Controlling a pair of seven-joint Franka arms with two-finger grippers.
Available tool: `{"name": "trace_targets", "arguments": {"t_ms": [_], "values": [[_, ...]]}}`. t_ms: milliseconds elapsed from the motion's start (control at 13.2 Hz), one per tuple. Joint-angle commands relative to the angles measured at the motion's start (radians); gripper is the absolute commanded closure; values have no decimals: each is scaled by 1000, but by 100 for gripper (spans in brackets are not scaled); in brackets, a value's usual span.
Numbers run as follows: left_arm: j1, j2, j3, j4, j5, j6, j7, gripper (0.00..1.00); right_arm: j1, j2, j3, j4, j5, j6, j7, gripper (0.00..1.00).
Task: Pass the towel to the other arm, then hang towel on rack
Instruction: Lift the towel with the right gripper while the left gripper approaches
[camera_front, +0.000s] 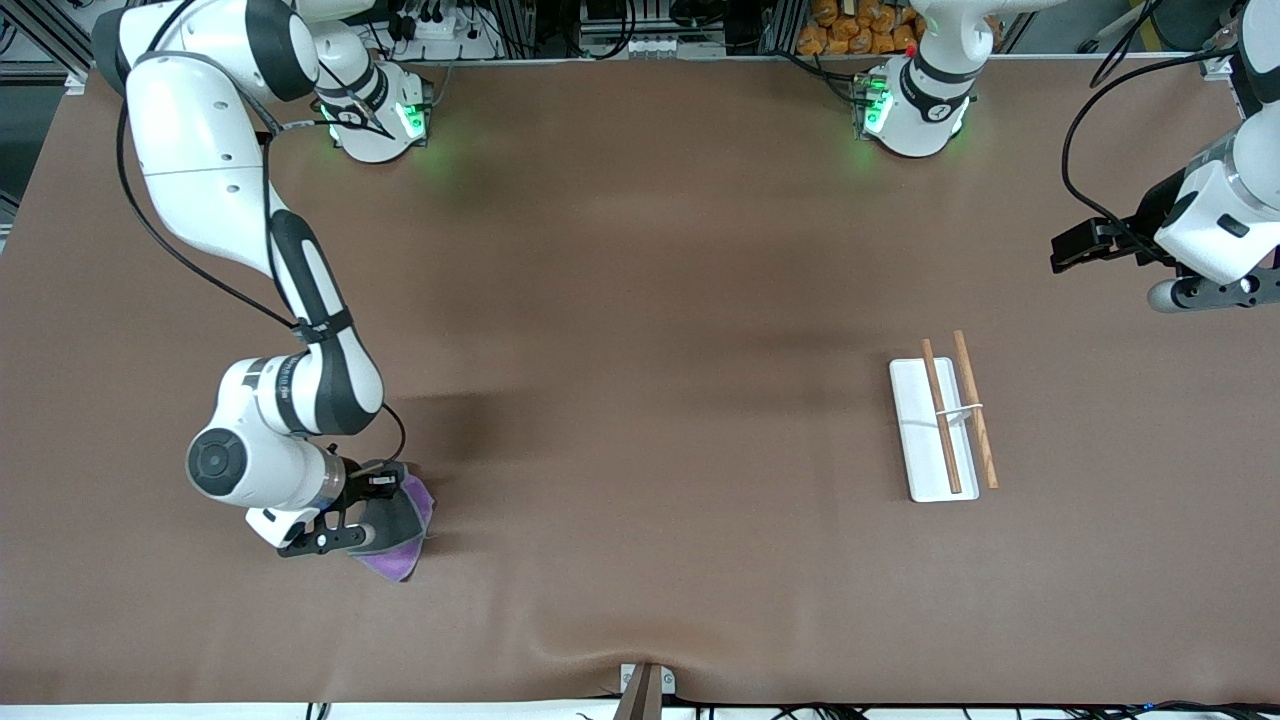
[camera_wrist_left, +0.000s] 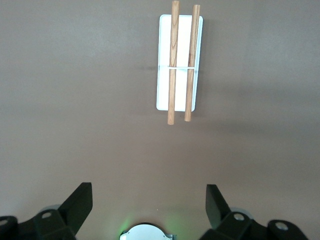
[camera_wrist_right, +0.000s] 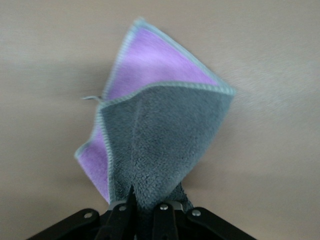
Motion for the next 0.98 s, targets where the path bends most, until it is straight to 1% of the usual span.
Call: {"name": "trace_targets", "arguments": {"t_ms": [0,151,227,454,530,908], "values": [[7,-5,-4,-3,1,10,20,0,-12,-12,12,89,46,-145,17,100],[7,-5,-4,-3,1,11,20,0,-5,-24,22,93,61,-179,133,100],[7,-5,-4,-3,1,11,20,0,3,-43,32,93,94,-196,206,100],[7,-5,-4,-3,1,11,20,0,8,-63,90,93,189,-228,417,100],[8,-5,-4,-3,1,11,20,0,8,-73,119,93,222,-231,507,100],[8,-8,-4,-3,1,10,21,0,6,-73,239,132,269,-220,854,100]]}}
